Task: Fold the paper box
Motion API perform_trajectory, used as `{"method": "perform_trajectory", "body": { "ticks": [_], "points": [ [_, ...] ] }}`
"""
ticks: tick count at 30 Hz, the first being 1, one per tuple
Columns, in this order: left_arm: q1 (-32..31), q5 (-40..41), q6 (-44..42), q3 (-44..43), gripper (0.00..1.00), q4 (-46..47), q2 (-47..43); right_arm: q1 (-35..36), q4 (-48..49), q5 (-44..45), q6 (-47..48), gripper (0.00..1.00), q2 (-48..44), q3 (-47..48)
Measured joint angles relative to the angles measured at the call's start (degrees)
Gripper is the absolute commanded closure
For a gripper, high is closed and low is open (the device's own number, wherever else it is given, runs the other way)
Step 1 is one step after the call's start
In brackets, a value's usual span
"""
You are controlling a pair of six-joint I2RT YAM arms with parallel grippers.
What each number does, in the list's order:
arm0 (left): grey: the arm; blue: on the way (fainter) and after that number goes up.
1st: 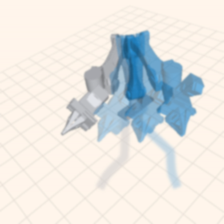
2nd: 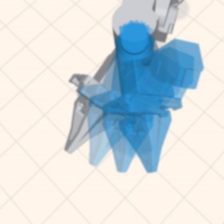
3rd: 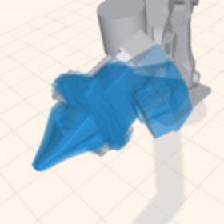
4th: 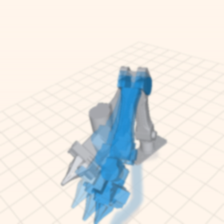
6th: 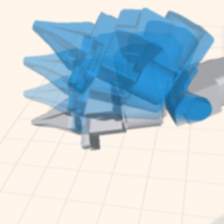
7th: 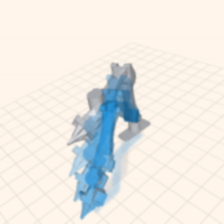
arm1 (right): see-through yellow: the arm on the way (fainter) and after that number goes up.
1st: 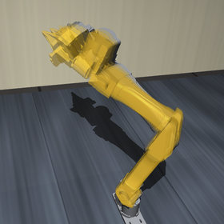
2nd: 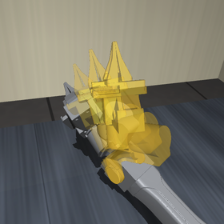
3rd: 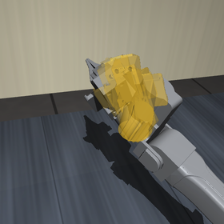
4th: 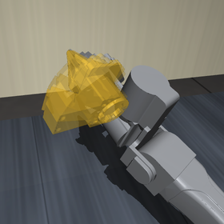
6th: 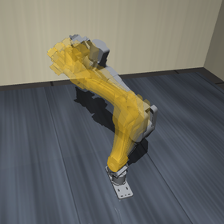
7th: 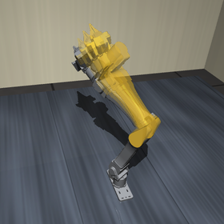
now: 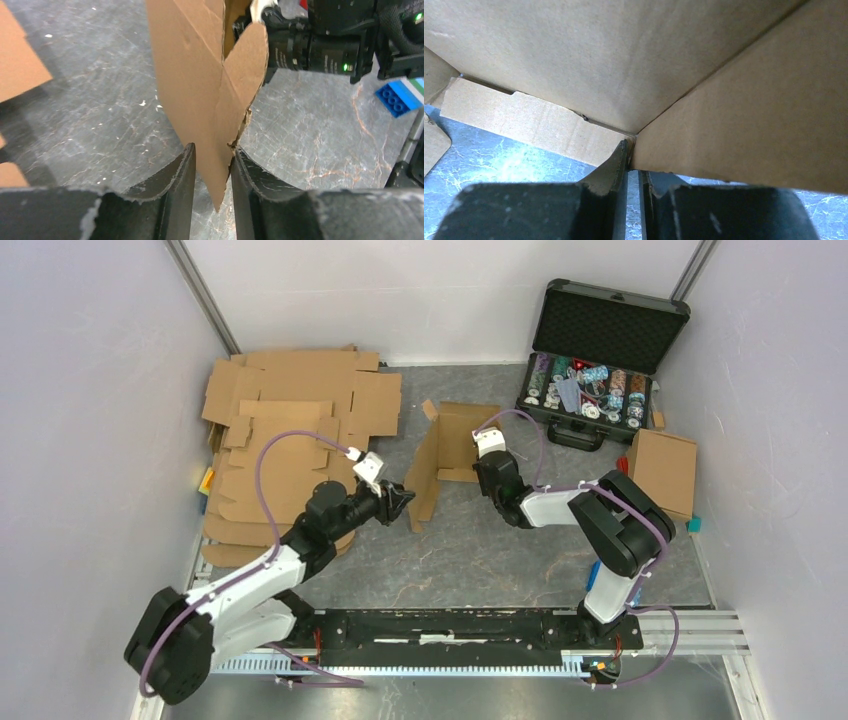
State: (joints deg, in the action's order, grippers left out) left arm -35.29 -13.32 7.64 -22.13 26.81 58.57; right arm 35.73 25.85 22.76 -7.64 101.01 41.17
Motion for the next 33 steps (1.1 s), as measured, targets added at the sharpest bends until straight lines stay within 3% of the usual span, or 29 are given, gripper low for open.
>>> {"method": "perform_trajectory", "body": {
  "ticks": [6,11,17,23,27,33],
  "points": [
    [-0.1,8.8,2.8,-0.4,0.49,-9.6,-11.3,0.0,0.0,0.0,0.0,0.86,0.0,0.0],
    [-0.3,15.1,6.7,-1.4,0.96,-18.4,-20.0,0.0,0.0,-0.1,0.0,0.86,0.0,0.0],
    [-8.7,19.5,10.4,-6.0,0.98,-26.1,-21.9,0.0,0.0,-0.2,-0.1,0.86,0.0,0.0],
    [-22.7,26.1,11.1,-8.9,0.98,-26.5,-16.7,-0.1,-0.1,-0.3,-0.2,0.86,0.0,0.0],
    [-31.8,32.3,8.8,-13.0,0.98,-24.8,-5.4,-0.1,-0.2,-0.9,-0.2,0.86,0.0,0.2],
    [-34.4,36.0,3.3,-17.5,0.98,-16.6,15.2,-0.1,-0.3,-1.1,-0.2,0.87,0.0,0.2]
  ]
}}
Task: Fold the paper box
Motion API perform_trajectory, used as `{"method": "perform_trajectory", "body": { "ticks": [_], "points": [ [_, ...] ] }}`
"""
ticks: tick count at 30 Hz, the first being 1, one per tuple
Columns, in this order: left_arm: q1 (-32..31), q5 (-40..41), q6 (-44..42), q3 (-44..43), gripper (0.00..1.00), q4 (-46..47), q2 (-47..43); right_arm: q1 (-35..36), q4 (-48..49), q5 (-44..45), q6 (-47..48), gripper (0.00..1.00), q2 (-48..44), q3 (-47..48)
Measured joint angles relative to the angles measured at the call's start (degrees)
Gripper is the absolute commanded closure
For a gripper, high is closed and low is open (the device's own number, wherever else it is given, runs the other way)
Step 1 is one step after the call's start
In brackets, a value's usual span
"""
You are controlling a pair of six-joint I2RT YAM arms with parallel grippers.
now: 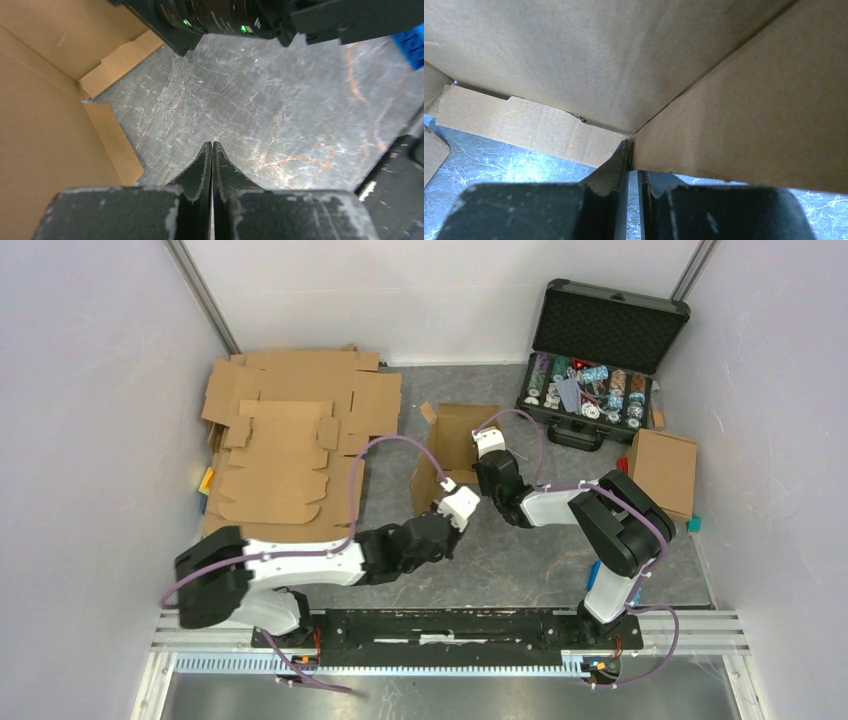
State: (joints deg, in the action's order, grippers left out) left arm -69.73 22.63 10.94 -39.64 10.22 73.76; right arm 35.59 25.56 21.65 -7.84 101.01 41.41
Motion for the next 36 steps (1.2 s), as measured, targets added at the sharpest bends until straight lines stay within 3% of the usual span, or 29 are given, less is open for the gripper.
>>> {"method": "perform_trajectory", "body": {
  "ticks": [3,7,15,23,36],
  "points": [
    [-0.3,1.4,-1.6,-2.1,0.98,2.3,7.7,0.0,-0.1,0.0,0.0,0.87,0.0,0.0],
    [0.1,4.0,-1.8,-1.9,0.98,8.7,10.8,0.0,-0.3,0.0,0.0,0.87,0.0,0.2],
    [5.9,5.4,-2.0,-0.7,0.98,23.8,20.7,0.0,-0.3,-0.1,-0.1,0.87,0.0,0.2],
    [14.6,-0.8,-2.0,-0.3,0.98,28.8,25.3,0.0,-0.3,-0.6,-0.4,0.87,0.2,0.4],
    [18.4,-3.5,6.5,-1.9,0.98,34.4,33.0,0.0,-0.2,-1.3,-0.7,0.87,0.2,0.5]
  ]
}}
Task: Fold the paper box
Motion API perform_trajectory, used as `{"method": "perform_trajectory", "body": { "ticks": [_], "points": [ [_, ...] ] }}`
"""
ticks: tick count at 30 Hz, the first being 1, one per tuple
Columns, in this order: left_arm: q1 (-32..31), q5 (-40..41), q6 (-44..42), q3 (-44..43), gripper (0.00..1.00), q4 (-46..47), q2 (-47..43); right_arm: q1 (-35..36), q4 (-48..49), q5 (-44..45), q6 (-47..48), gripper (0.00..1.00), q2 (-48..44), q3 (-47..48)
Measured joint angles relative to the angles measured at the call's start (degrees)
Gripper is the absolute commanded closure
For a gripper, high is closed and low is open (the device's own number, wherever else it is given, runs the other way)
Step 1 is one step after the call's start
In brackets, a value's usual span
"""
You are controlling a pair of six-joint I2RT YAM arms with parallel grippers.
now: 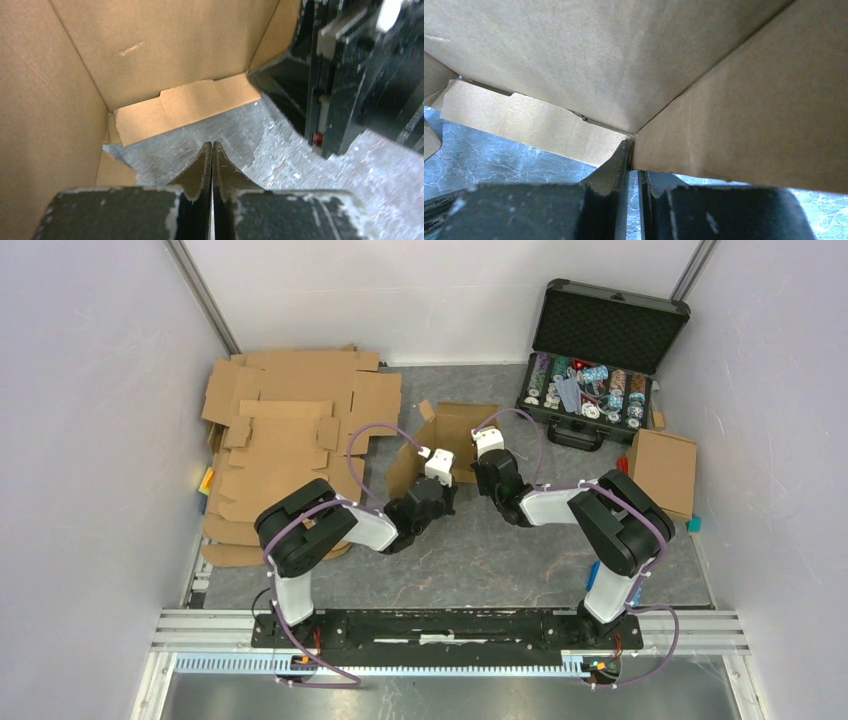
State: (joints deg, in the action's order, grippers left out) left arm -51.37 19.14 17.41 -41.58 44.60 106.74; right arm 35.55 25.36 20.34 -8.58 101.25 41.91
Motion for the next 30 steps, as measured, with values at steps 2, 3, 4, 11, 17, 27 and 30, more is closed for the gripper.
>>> {"method": "perform_trajectory", "body": {
  "ticks": [2,3,4,11,17,27,30],
  "points": [
    [0.2,0.3,2.3,-0.3,0.98,1.3,0.5,0.0,0.0,-0.2,0.0,0.88,0.0,0.0],
    [0.3,0.7,3.9,-0.5,0.98,1.9,0.8,0.0,0.1,-0.3,0.0,0.88,0.0,0.0],
    [0.4,1.5,5.6,-0.6,0.98,2.4,1.1,0.0,0.1,-0.3,0.0,0.88,0.0,0.0],
    [0.8,6.4,13.7,-3.1,0.98,1.8,2.7,0.1,0.1,-0.5,0.5,0.88,0.0,0.0],
    [0.8,8.0,17.4,-5.9,0.98,0.1,3.8,0.1,0.1,-0.6,0.5,0.88,0.0,0.0],
    [0.8,9.6,22.5,-12.4,0.98,-7.4,8.8,0.2,0.2,-0.6,0.5,0.89,0.0,0.0],
    [0.8,11.0,25.8,-14.4,0.98,-10.7,10.3,0.2,0.2,-0.6,0.4,0.89,0.0,0.0]
  ]
}}
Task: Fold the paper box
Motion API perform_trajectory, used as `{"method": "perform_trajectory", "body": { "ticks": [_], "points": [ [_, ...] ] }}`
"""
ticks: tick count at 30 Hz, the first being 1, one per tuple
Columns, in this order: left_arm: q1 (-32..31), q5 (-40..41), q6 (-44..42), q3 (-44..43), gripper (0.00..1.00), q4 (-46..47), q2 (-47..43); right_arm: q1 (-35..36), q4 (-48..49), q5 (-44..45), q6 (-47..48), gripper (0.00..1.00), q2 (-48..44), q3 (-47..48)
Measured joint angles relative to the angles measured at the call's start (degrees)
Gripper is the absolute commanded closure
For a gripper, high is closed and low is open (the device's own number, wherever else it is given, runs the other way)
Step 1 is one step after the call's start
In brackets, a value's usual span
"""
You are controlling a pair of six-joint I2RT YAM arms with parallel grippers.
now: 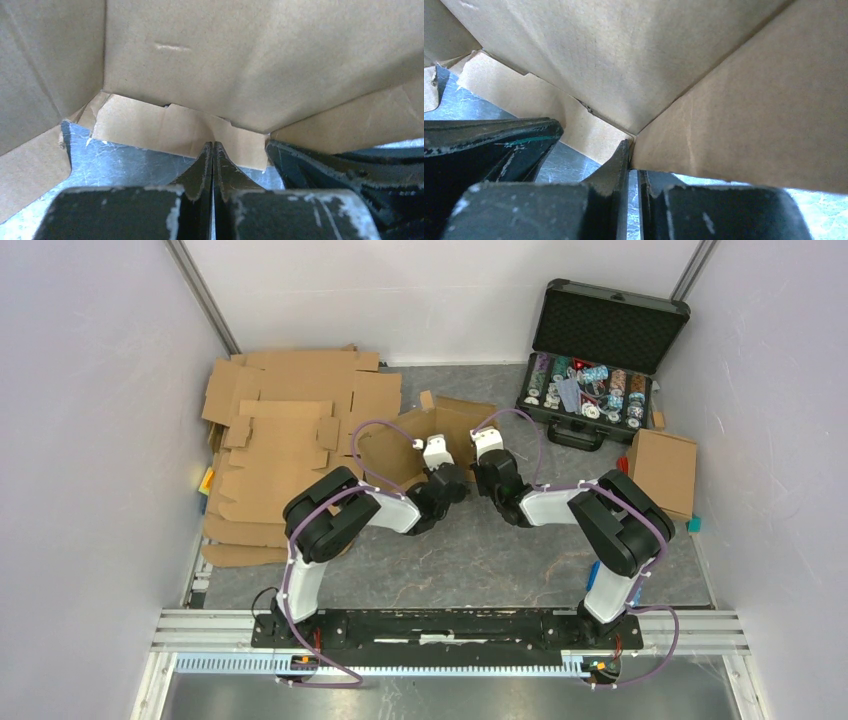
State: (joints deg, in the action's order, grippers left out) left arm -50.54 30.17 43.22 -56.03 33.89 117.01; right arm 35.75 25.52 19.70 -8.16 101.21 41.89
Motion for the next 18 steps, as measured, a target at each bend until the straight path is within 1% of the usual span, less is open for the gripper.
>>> {"method": "perform_trajectory", "body": {
  "ticks": [5,13,18],
  "points": [
    [0.0,1.7,4.2,-4.1,0.98,-6.3,0.7,0.0,0.0,0.0,-0.1,0.89,0.0,0.0],
    [0.0,2.6,6.5,-4.9,0.98,-8.4,0.7,0.0,0.0,0.0,-0.1,0.89,0.0,0.0],
    [0.5,2.2,10.3,-6.4,0.98,-11.5,0.7,0.0,0.0,0.0,-0.1,0.89,0.0,0.0]
  ]
}}
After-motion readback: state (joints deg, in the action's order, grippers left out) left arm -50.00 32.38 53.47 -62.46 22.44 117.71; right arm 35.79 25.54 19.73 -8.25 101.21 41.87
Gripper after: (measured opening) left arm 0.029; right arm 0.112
